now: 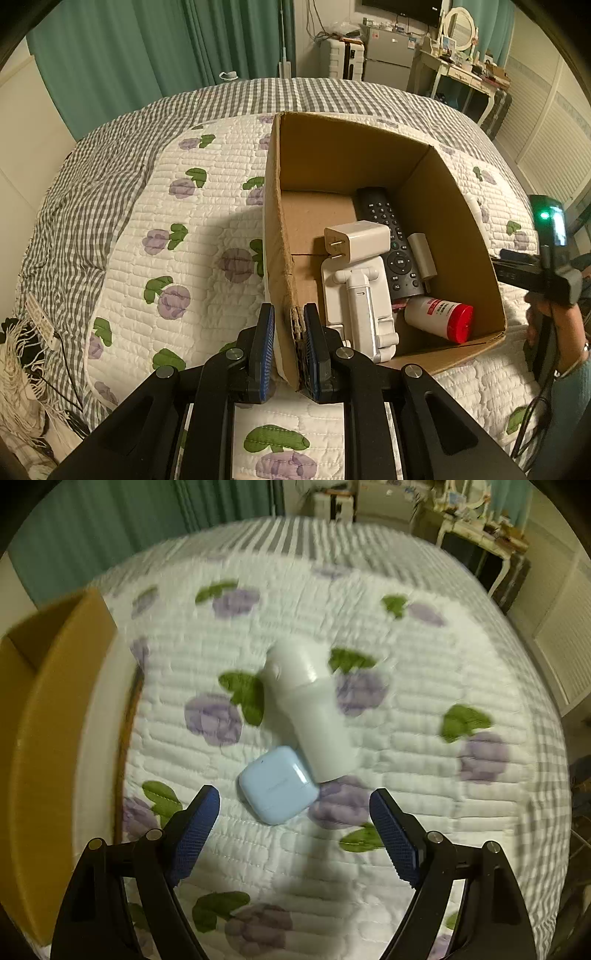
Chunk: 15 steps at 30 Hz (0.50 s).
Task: Organize rigid objects
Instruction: 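Grasp the light-blue earbud case with the right tool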
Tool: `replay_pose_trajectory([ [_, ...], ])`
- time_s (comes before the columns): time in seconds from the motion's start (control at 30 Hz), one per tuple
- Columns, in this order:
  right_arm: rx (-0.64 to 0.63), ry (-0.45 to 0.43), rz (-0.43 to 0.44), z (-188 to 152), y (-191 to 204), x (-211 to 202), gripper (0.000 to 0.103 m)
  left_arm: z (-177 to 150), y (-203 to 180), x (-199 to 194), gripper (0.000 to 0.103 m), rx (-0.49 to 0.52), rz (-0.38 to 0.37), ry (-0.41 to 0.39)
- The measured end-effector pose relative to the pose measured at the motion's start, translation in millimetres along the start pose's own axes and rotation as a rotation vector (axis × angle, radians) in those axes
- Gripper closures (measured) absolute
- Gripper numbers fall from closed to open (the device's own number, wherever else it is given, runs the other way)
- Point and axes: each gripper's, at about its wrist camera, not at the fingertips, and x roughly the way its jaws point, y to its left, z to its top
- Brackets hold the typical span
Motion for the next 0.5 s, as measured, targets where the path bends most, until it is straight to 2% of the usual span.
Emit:
replay_pose_trajectory([
  [0.2,0.034,0.094,0.021,10,-1,35,0.019,-1,2,1,0.087,0.001,0.0,0.002],
  [0.37,0.042,0.118,0.018,17,2,50,0.02,-2,0,1,0.087,0.002,-0.001,0.002],
  [0.47,0.033,0.13,-0.001,18,5,54,0.027,-3,0,3,0.087,0.004,-0.001,0.004],
  [0.5,0.032,0.131,-0.007,18,6,54,0.033,-3,0,3,0.087,0.003,-0.001,0.004],
])
